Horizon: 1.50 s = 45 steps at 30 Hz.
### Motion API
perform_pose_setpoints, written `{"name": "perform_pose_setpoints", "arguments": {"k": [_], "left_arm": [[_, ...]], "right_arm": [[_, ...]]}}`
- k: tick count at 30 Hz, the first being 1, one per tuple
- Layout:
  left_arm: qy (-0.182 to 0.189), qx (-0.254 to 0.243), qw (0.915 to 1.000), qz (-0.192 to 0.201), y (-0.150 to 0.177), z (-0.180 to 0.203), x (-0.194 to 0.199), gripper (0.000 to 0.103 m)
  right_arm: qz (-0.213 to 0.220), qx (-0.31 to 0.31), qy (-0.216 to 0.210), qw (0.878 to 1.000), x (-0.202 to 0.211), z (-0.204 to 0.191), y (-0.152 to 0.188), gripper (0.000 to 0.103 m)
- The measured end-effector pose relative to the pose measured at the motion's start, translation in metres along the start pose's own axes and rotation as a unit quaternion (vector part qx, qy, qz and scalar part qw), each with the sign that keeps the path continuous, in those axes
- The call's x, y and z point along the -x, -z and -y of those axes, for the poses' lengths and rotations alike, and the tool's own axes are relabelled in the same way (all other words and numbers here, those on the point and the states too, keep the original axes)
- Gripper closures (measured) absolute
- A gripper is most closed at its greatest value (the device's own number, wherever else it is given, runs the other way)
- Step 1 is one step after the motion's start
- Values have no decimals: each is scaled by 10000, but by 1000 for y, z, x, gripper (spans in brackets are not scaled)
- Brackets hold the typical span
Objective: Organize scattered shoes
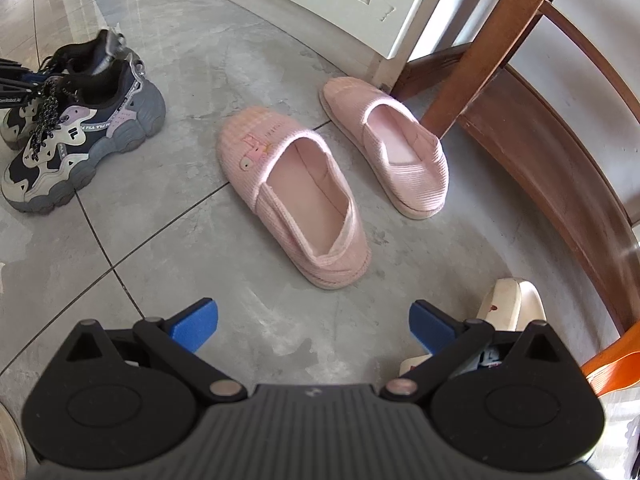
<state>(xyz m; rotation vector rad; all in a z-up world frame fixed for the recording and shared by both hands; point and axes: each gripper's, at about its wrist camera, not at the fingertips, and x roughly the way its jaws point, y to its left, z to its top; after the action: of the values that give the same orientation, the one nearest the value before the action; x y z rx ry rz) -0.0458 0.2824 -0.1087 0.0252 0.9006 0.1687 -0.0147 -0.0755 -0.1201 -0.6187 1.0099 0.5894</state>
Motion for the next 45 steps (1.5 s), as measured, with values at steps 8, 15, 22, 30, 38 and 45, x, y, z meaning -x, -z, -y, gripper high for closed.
{"name": "perform_pose_setpoints", "arguments": {"k": [8, 15, 22, 30, 38, 45], "left_arm": [[-130, 459, 9972, 573, -5, -4, 40, 78], [603, 124, 9948, 809, -4, 73, 62, 72], [1016, -145, 9918, 765, -38, 170, 22, 67], [658, -822, 9926, 603, -70, 261, -52, 65], [210, -976, 9939, 475, -74, 289, -91, 84], [-240, -507, 9976, 395, -73, 291, -83, 98]], "right_arm": [[114, -135, 37, 9998, 8, 16, 4, 0], [344, -423, 11, 9985, 13, 32, 0, 0], [403, -468, 29, 9981, 25, 43, 8, 0], [104, -545, 239, 9982, 51, 63, 40, 0], [-368, -975, 146, 9944, 57, 87, 70, 0], [-151, -992, 12, 9950, 61, 89, 67, 0]]}}
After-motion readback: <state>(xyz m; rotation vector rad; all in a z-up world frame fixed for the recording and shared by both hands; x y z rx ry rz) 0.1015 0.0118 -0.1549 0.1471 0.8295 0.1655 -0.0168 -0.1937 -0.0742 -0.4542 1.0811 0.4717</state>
